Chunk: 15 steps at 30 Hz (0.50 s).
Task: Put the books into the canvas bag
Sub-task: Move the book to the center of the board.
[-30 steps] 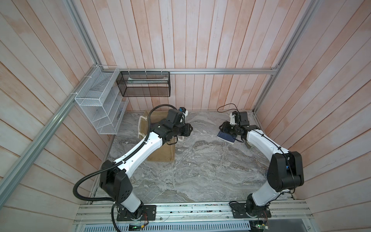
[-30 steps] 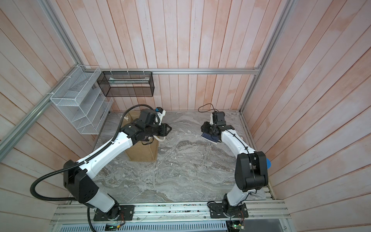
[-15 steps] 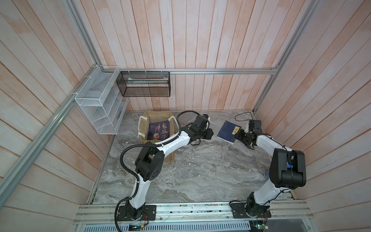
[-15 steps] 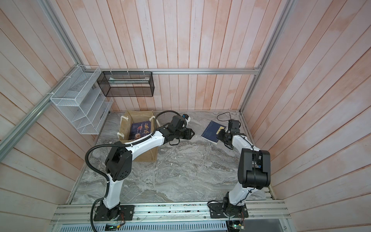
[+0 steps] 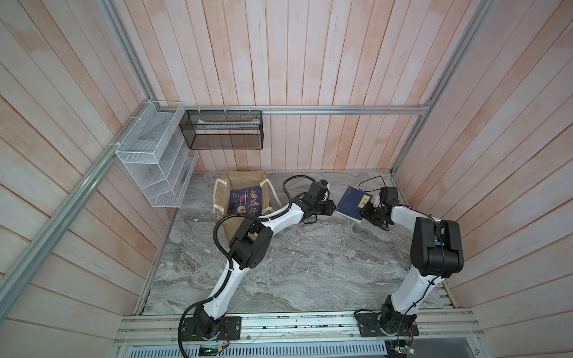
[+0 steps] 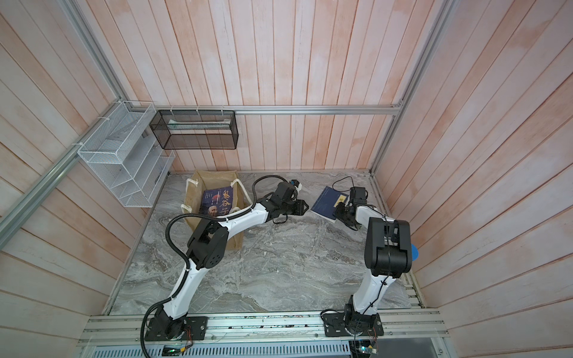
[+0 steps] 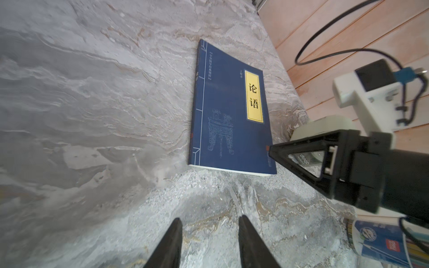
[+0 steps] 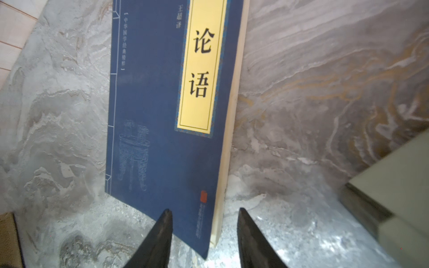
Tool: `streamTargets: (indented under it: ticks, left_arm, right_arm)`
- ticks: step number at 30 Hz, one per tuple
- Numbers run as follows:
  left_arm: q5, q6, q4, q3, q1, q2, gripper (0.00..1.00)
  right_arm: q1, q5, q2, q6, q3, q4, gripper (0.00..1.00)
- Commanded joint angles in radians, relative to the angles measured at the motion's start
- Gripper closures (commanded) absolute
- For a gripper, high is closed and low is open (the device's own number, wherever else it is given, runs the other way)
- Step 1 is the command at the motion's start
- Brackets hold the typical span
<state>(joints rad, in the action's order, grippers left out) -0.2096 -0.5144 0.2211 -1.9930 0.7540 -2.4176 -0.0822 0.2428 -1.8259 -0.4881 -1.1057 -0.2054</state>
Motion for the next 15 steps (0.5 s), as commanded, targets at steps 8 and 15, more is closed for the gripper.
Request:
streamTargets:
  ticks: [8,15]
  left_arm:
    - [-0.016,-0.059,-0.072,-0.149,0.001,-0.183,0.57]
    - [-0.008,-0.089,-0.133,-0.182,-0.005,-0.222,0.57]
  right_arm:
    - [-0.006,0.104,0.008,-0.026,-0.012,0.052,0.60]
    - [-0.007,0.154,0.006,-0.073,0.018,0.121,0.64]
